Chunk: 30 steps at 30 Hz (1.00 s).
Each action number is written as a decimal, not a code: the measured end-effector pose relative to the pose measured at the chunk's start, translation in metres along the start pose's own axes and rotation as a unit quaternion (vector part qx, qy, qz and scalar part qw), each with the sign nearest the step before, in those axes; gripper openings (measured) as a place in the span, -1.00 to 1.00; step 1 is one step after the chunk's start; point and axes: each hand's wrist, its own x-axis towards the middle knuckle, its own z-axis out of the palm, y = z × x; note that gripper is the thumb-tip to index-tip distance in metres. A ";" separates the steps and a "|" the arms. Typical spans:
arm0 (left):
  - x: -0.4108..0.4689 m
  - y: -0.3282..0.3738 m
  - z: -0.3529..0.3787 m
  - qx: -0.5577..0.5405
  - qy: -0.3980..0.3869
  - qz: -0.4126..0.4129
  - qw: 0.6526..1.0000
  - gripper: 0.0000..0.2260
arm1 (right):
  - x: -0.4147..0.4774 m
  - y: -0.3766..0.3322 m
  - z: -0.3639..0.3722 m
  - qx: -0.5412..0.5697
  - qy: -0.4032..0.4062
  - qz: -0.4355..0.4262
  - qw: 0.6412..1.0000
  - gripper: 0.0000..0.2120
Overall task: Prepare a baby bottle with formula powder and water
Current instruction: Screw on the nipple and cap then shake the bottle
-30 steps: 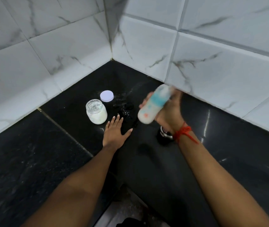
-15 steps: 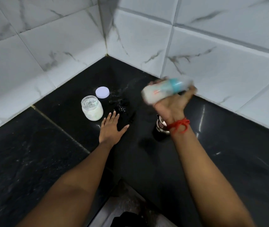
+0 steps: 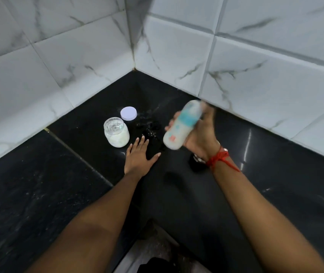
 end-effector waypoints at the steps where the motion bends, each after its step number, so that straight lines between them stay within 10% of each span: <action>1: 0.000 0.000 -0.001 0.004 -0.001 0.004 1.000 -0.23 | 0.000 -0.003 0.001 -0.018 -0.019 0.002 1.000 -0.40; 10: 0.000 -0.002 0.000 -0.004 -0.008 -0.003 1.000 -0.24 | -0.003 -0.015 0.000 0.137 0.012 -0.040 0.990 -0.26; 13: 0.000 0.000 0.000 0.004 -0.001 -0.002 1.000 -0.23 | -0.005 -0.011 0.002 0.020 -0.021 -0.007 1.000 -0.39; 30: 0.001 0.001 0.000 -0.008 0.002 -0.005 1.000 -0.23 | -0.004 -0.019 -0.006 0.104 0.000 -0.044 0.994 -0.34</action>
